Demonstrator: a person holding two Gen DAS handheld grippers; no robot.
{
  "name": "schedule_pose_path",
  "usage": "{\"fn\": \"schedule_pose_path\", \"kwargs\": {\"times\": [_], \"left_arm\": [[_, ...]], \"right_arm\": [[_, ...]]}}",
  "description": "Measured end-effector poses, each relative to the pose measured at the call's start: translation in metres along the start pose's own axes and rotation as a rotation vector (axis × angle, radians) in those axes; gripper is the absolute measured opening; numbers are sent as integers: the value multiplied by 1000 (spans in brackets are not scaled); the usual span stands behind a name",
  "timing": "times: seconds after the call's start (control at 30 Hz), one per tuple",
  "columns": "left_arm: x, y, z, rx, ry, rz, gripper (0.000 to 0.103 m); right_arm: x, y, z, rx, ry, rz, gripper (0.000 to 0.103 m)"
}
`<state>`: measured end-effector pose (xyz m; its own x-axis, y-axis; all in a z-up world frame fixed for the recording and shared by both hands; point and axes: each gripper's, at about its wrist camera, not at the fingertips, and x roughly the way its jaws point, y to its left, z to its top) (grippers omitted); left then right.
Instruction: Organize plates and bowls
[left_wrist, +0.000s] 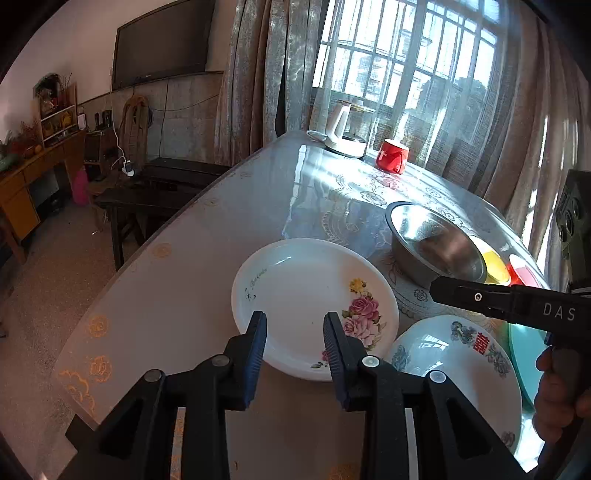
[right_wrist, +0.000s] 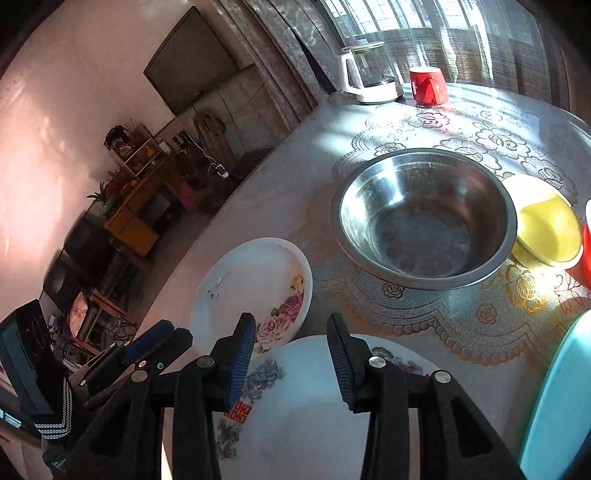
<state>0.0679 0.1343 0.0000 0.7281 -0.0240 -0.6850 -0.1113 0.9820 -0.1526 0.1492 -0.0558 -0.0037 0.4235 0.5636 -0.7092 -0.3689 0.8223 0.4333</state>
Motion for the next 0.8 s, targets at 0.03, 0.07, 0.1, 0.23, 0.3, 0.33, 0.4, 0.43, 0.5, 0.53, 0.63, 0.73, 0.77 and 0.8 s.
{"fn": "schedule_pose_path", "kwargs": {"times": [0.03, 0.07, 0.1, 0.23, 0.3, 0.33, 0.4, 0.43, 0.5, 0.53, 0.63, 0.73, 0.77, 0.8], "left_arm": [[1, 6, 0, -10, 0, 9, 35], [2, 12, 2, -23, 0, 14, 37], [4, 18, 2, -37, 2, 18, 38], [13, 39, 7, -92, 14, 21, 39], [18, 49, 8, -123, 23, 5, 39], [20, 52, 9, -139, 25, -8, 39], [23, 57, 11, -159, 25, -28, 40], [25, 59, 13, -167, 26, -44, 40], [31, 63, 14, -187, 35, -76, 41], [34, 64, 16, -198, 42, -86, 41], [43, 66, 16, -209, 57, -78, 41], [53, 68, 14, -204, 81, -92, 41], [58, 67, 13, -201, 95, -93, 40], [62, 65, 12, -195, 105, -95, 38]], "right_arm": [[6, 0, 3, -1, 9, -6, 40], [12, 1, 5, 0, 19, -9, 40], [19, 2, 9, -1, 31, -11, 40], [40, 3, 17, 2, 66, -37, 40], [48, 3, 20, -2, 84, -48, 40], [51, 3, 21, -3, 90, -55, 40], [57, 3, 22, -8, 100, -64, 40], [59, 3, 22, -9, 105, -66, 40], [63, 4, 22, -11, 115, -73, 40], [66, 6, 23, -15, 120, -79, 40], [74, 6, 26, -18, 135, -89, 40], [81, 5, 25, -25, 149, -98, 39], [83, 5, 25, -28, 156, -99, 37], [85, 5, 24, -33, 166, -100, 35]]}}
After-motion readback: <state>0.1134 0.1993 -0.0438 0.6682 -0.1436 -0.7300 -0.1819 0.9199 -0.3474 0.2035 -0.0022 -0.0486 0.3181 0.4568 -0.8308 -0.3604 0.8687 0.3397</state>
